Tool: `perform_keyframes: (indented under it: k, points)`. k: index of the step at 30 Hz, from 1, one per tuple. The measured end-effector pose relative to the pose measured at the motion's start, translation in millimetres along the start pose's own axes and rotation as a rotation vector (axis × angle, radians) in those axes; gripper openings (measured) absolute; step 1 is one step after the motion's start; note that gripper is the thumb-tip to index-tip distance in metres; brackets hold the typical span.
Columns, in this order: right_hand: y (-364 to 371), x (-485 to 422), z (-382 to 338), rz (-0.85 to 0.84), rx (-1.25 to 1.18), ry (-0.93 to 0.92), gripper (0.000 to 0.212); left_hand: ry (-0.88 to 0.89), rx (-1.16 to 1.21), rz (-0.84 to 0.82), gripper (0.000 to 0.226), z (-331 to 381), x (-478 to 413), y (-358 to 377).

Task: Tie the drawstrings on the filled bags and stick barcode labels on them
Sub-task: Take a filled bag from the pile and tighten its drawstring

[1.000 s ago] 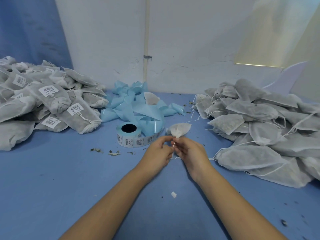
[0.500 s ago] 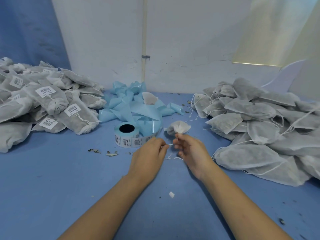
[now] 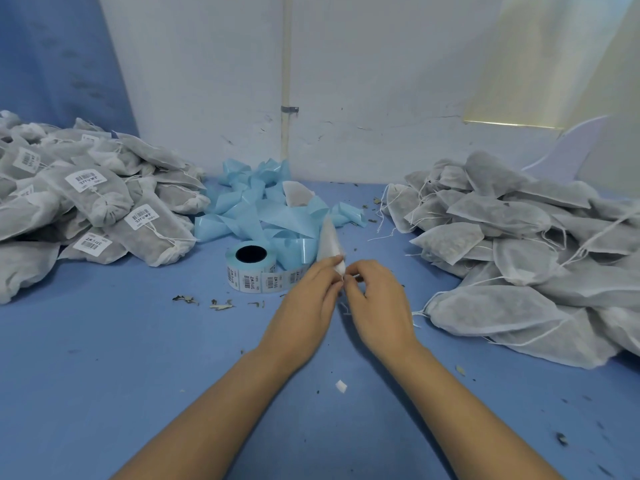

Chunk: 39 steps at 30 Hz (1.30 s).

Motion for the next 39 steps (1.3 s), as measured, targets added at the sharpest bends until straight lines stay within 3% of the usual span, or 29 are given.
perform_keyframes:
  k: [2,4,8,15,19,23,28,33,39]
  points:
    - [0,4,-3,0.022,0.073,-0.057,0.023,-0.081,0.177,0.01,0.034,-2,-2,0]
    - [1,7,-7,0.015,0.084,-0.111,0.041,-0.139,0.277,0.032,0.029,-4,-3,-2]
    - [4,9,-11,0.023,0.064,-0.161,0.056,-0.123,0.252,0.065,0.014,-6,-5,-3]
    - [-9,6,-4,0.236,-0.203,-0.145,0.027,-0.101,0.167,-0.07,0.018,-9,-3,8]
    - [-14,5,5,0.304,-0.403,-0.024,0.027,-0.097,0.029,-0.133,0.019,-11,-2,13]
    - [-16,4,12,0.329,-0.539,0.087,0.024,-0.11,-0.153,-0.155,0.021,-14,-1,16]
    - [-14,1,16,0.27,-0.691,0.187,0.018,-0.184,-0.025,-0.096,0.015,-17,-4,11]
    - [-8,1,9,0.158,-0.542,0.094,0.018,-0.27,0.176,0.044,0.015,-21,-2,0]
    - [-3,3,-2,0.137,-0.176,-0.109,0.004,-0.238,0.059,0.136,0.012,-14,0,-7]
Point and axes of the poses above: each hand's wrist, its own x-axis away from the middle knuckle, its own y-axis out of the palm, z = x × y, the point moved 5 cm from there along -x, towards the middle knuckle, and after that the axes turned 7 degrees about -x, right-handed, at the moved point
